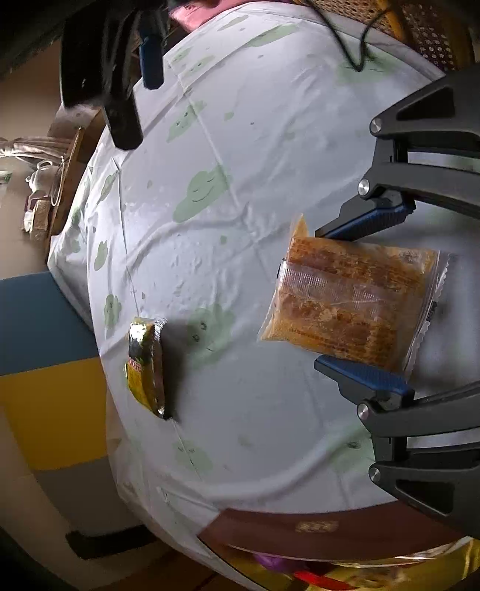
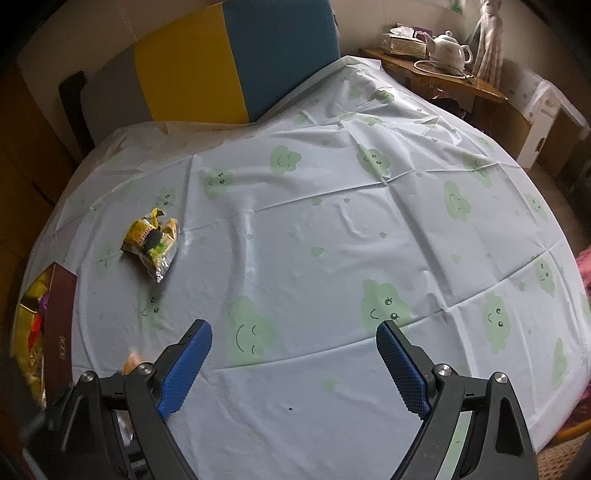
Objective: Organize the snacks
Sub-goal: 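Grasp the clear cake bag with the left gripper, then hold the cake bag with the left gripper while the right grasps the yellow wrapper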
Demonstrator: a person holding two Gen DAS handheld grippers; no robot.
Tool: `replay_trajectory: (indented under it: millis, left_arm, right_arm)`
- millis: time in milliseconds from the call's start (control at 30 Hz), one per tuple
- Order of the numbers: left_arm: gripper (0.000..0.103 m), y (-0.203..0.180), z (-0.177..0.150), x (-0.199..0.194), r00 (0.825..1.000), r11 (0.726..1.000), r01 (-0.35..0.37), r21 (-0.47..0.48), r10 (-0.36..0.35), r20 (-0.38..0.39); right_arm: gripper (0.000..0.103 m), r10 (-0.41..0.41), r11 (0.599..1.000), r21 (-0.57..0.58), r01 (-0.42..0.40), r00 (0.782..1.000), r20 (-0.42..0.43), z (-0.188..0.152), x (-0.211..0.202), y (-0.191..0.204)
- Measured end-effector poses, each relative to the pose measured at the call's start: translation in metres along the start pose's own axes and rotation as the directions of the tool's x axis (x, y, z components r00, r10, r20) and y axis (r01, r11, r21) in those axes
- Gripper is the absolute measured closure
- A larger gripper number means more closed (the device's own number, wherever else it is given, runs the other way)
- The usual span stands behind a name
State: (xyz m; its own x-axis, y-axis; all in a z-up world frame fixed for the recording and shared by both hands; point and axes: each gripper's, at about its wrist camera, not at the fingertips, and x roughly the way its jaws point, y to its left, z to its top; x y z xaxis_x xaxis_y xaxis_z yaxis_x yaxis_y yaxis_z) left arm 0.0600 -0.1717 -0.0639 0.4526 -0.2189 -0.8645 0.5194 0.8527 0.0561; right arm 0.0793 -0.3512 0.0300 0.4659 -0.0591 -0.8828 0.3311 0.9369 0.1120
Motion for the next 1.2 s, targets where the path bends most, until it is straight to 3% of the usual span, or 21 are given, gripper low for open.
replay_trajectory:
  millis: [533, 967, 1200]
  left_arm:
    - [0.037, 0.01, -0.023, -0.009, 0.994, 0.999, 0.052, -0.009, -0.05, 0.101]
    - [0.037, 0.014, -0.024, -0.011, 0.992, 0.998, 0.066, -0.008, -0.064, 0.105]
    - [0.041, 0.018, -0.028, -0.017, 0.994, 0.998, 0.065, 0.001, -0.065, 0.091]
  right_arm:
    - [0.012, -0.087, 0.996, -0.03, 0.085, 0.994, -0.061, -0.005, 0.018, -0.002]
    - [0.012, -0.113, 0.993, -0.04, 0.11, 0.99, -0.089, -0.006, 0.025, 0.0]
    - [0.012, -0.112, 0.994, -0.03, 0.109, 0.99, -0.089, -0.006, 0.026, -0.002]
